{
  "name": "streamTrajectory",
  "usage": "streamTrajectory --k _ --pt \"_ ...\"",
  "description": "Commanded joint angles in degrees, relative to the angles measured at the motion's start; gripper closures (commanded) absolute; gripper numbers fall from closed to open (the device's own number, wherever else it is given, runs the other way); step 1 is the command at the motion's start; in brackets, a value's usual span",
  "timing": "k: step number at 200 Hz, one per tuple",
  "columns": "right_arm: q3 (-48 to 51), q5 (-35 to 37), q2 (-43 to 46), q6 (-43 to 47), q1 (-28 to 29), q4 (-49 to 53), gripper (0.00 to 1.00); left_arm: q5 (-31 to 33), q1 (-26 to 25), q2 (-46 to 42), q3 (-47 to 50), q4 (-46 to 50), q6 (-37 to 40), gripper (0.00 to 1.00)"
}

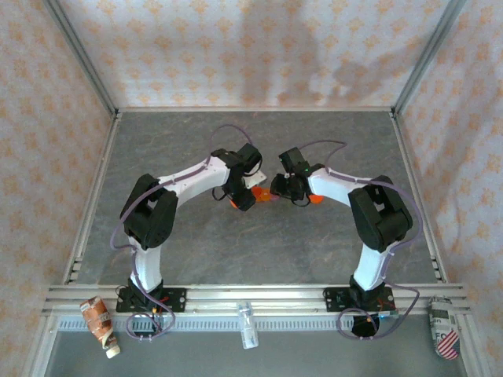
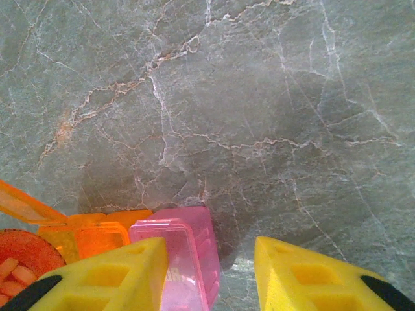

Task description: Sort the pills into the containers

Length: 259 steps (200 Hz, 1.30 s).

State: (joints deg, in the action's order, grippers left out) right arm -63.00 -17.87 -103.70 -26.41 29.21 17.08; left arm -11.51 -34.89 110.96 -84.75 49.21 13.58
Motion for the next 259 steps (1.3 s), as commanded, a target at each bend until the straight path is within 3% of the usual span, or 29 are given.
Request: streamTrajectory --k 1,106,259 --pt "-0.2 0.7 -1.8 -0.7 0.4 1.4 0.6 2.2 -0.6 1.2 -2.0 3.5 1.2 1.0" --pt "-0.1 0.6 -1.7 -0.6 0.4 1.4 0.6 7.3 -2.8 2.9 -5.3 7.3 2.2 1.0" --pt "0.3 0.6 -1.7 -0.7 0.4 1.0 0.6 9.0 -3.7 2.6 -7.4 9.1 2.4 1.0"
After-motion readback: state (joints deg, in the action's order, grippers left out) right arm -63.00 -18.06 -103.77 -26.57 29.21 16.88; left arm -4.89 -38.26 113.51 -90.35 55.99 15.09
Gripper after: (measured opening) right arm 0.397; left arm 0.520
